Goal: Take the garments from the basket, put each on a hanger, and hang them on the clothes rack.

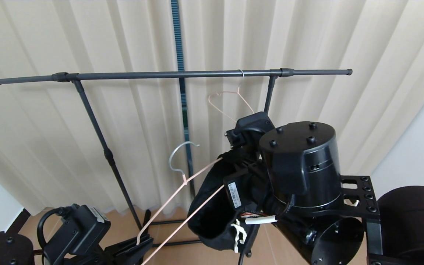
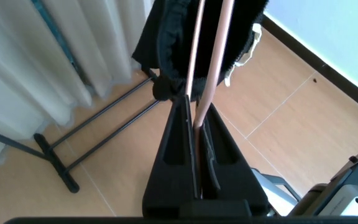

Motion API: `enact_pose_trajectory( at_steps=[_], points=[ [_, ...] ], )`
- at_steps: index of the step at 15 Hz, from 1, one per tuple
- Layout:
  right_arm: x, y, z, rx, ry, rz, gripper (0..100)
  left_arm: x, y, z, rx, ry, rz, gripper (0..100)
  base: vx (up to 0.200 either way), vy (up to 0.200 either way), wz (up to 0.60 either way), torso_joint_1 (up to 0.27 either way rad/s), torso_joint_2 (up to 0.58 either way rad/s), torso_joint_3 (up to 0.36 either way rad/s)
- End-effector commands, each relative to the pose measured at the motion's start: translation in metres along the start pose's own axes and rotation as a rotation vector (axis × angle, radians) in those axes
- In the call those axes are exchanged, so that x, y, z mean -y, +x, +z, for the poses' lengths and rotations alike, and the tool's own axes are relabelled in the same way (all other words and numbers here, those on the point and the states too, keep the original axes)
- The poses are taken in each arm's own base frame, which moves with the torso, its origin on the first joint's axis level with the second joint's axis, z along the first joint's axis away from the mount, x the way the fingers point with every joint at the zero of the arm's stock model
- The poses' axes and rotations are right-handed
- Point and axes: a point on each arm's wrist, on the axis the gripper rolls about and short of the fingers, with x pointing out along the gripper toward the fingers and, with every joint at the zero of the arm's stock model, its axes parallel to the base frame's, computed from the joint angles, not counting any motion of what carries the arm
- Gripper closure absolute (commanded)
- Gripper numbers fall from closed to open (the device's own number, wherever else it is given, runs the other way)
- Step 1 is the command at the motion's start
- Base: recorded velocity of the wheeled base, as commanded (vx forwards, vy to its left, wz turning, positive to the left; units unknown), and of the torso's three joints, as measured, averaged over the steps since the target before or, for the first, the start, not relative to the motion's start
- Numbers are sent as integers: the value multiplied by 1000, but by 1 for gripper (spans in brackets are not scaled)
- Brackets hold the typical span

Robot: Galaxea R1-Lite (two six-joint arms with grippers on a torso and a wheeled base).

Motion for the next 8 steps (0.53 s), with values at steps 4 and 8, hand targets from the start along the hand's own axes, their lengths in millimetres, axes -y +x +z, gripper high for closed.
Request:
enact_pose_trajectory(
  at_steps=[4, 8],
  points=[
    [-15, -11, 5, 43, 64, 61, 100, 0, 0, -1, -6, 2, -2, 100, 0, 0, 0, 0, 0, 0],
    [-25, -20, 3, 58, 70, 106, 100, 0, 0, -1, -3, 2, -2, 100, 0, 0, 0, 0, 0, 0]
  ],
)
